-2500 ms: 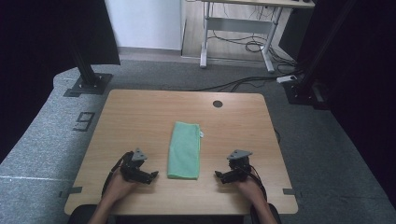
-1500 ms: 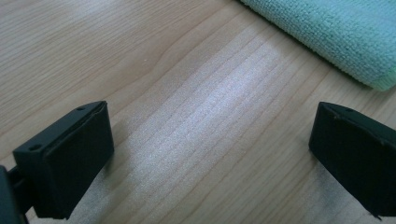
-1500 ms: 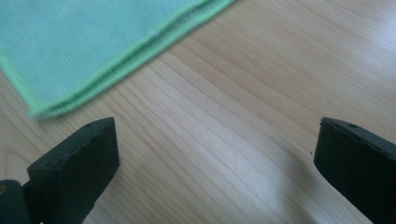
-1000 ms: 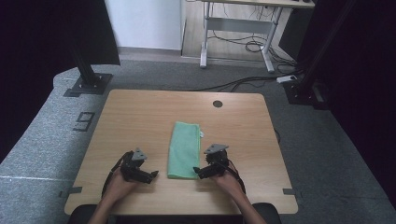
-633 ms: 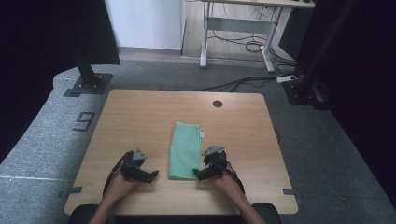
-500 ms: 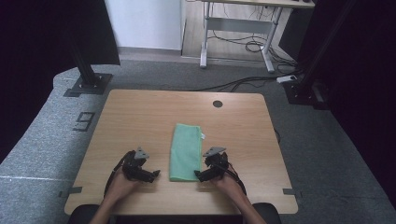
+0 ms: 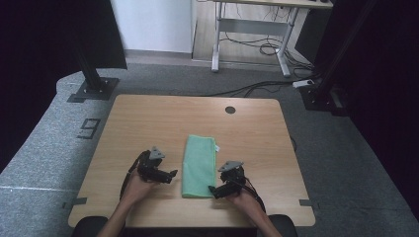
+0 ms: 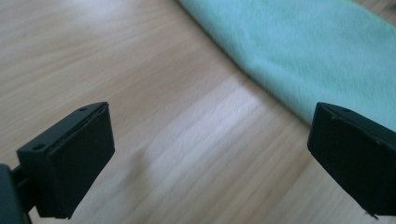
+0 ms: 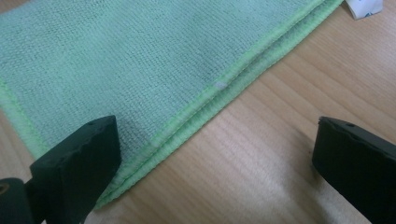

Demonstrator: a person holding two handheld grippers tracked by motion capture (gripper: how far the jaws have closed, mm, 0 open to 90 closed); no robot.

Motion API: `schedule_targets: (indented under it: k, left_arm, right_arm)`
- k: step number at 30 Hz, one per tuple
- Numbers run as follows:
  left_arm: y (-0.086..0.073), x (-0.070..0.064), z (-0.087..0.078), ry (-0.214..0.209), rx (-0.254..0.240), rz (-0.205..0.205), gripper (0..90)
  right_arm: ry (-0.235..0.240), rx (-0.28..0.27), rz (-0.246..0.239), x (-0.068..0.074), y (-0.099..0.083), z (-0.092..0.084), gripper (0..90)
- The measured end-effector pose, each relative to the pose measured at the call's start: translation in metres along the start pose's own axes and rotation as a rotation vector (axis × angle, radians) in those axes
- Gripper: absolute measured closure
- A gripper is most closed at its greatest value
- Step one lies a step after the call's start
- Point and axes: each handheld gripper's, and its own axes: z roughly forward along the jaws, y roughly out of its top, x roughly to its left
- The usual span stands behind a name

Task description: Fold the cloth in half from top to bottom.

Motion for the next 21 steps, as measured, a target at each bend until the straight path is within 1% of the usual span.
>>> schedule_targets:
  k: [4,7,10,11,13,14,15,17,20,21]
  left_arm:
    - [0.011,-0.009,0.014,-0.013,-0.003,0.013,0.6]
    - [0.015,-0.014,0.022,-0.012,0.005,0.026,0.6]
    - [0.015,-0.019,0.028,-0.004,0.023,0.041,0.6]
    - [0.014,-0.02,0.03,0.003,0.029,0.046,0.6]
    - [0.011,-0.021,0.036,0.032,0.051,0.06,0.5]
    - [0.01,-0.021,0.037,0.033,0.054,0.064,0.0]
    - [0.008,-0.02,0.039,0.023,0.04,0.049,0.0]
    - [0.006,-0.019,0.039,0.012,0.038,0.036,0.0]
    - [0.006,-0.019,0.039,0.013,0.038,0.036,0.0]
    - [0.006,-0.019,0.039,0.012,0.04,0.033,0.0]
  right_arm:
    - [0.004,-0.002,-0.005,0.003,-0.004,-0.003,1.7]
    - [0.009,-0.003,-0.01,0.005,-0.007,-0.006,1.7]
    - [0.012,-0.007,-0.015,0.005,-0.009,-0.007,1.7]
    - [0.014,-0.01,-0.014,0.006,-0.01,-0.008,1.7]
    - [0.017,-0.015,-0.019,0.005,-0.011,-0.008,1.7]
    - [0.018,-0.016,-0.021,0.005,-0.011,-0.008,1.7]
    - [0.019,-0.016,-0.022,0.005,-0.011,-0.008,1.7]
    - [0.028,-0.021,-0.029,0.004,-0.011,-0.008,3.4]
    - [0.045,-0.026,-0.029,0.004,-0.01,-0.01,8.2]
    - [0.068,-0.028,-0.015,0.001,-0.008,-0.011,11.5]
